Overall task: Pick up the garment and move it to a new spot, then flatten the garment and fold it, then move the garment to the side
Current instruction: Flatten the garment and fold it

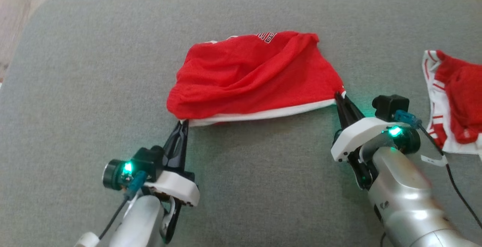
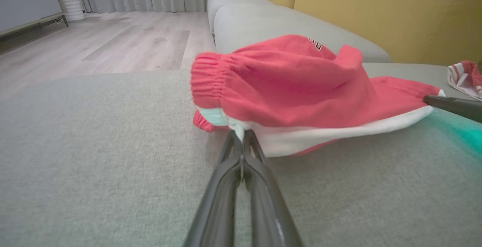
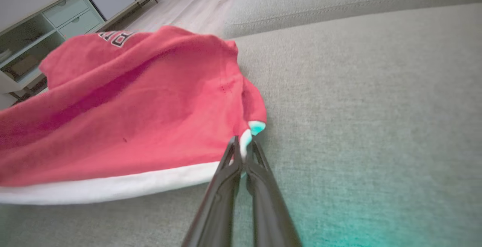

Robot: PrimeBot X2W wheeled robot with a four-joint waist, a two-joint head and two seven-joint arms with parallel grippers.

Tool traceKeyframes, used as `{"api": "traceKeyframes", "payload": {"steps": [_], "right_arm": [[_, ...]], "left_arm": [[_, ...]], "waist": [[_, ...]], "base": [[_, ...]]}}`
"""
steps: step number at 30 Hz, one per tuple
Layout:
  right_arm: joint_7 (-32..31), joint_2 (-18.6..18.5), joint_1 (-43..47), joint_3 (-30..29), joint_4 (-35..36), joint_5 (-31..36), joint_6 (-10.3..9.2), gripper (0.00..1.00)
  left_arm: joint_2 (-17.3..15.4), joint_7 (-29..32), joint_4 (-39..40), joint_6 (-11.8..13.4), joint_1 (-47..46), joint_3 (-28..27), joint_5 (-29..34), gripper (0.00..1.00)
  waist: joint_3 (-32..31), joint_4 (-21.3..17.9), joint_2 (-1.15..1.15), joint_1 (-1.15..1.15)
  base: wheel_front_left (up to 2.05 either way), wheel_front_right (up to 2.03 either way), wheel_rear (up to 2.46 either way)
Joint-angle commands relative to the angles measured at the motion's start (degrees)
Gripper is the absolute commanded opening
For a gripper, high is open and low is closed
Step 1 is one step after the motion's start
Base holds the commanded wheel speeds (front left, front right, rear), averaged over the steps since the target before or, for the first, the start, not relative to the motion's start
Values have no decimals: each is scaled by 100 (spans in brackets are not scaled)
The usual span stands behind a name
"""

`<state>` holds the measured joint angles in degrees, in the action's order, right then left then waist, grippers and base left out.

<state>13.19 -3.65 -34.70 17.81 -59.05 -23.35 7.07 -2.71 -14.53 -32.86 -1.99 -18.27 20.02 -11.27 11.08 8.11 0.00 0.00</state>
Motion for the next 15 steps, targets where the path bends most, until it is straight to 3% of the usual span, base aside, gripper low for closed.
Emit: {"api": "traceKeyframes", "payload": {"steps": [1,10,15], "right_arm": [[115,78,-225,40,210,98,42,0],[178,74,-197,-536,1239,774,42,0],[174,60,-173,-777,1970,1012,42,0]], "left_arm": [[-94,-47,232,33,-34,-271,-26,0],[-448,-37,777,29,-184,-394,114,0],[-748,263,1295,-25,-518,-381,232,0]], "waist": [[-88,-62,0,0],[-562,-289,0,0],[-905,-370,0,0]], "base": [[0,0,0],[0,0,0],[0,0,0]]}}
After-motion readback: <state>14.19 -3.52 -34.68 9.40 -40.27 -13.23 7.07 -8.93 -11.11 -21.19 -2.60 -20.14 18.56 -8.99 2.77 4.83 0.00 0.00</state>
